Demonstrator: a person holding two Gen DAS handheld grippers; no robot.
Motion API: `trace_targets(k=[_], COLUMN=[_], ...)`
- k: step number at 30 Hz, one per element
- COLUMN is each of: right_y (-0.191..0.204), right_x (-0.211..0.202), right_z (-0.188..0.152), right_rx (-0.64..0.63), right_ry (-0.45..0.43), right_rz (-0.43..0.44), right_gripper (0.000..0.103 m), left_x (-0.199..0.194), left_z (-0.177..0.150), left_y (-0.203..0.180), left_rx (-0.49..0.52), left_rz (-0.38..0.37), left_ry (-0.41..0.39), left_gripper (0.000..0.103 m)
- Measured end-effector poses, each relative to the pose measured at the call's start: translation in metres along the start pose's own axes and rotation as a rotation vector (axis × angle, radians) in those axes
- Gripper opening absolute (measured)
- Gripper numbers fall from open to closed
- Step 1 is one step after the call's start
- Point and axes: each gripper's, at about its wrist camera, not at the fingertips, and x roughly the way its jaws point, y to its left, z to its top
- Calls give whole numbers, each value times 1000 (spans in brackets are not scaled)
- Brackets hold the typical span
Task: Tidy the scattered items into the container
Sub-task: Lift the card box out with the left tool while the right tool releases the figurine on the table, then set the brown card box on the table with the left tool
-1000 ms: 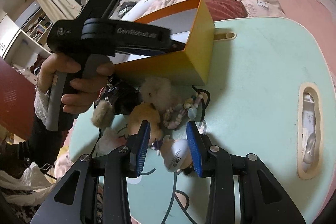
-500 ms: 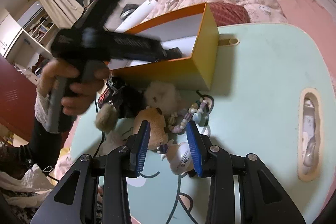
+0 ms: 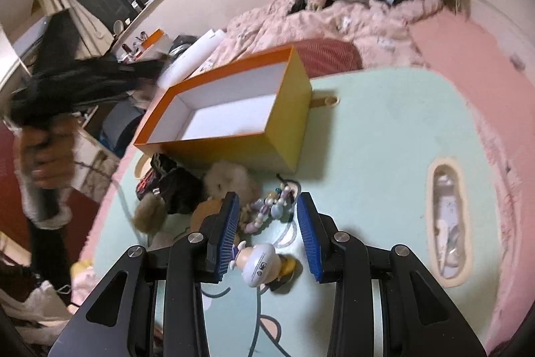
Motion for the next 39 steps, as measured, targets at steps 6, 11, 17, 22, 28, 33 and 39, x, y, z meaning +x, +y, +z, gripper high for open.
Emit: trace_targets(k=[6, 11, 17, 22, 28, 33, 39], right_y=[12, 22, 41, 59, 84, 69, 68], right_x=[-9, -9, -8, -1, 29, 79, 106], right_z=[-8, -15, -12, 17, 84, 114, 99], right_rx=[3, 15, -61, -148, -242, -137, -257], right_ry=[-50, -47, -50, -35, 82, 230, 226], right_rz=[24, 29, -11, -85, -207, -209, -217], right_gripper=[38, 42, 42, 63, 63, 63, 63], left_x=[-25, 14, 37, 14, -8, 9, 29], left_z=[-81, -130, -135, -120, -80, -50, -47], left_y=[-2, -1, -2, 7, 42, 63, 80], left_rx=[30, -36, -50, -13, -93, -101, -157], left_rz=[-56, -32, 6, -1, 63, 192, 137], left_ry=[43, 142, 171, 106, 28, 42, 9], left_gripper=[40, 40, 47, 69, 74, 74, 74])
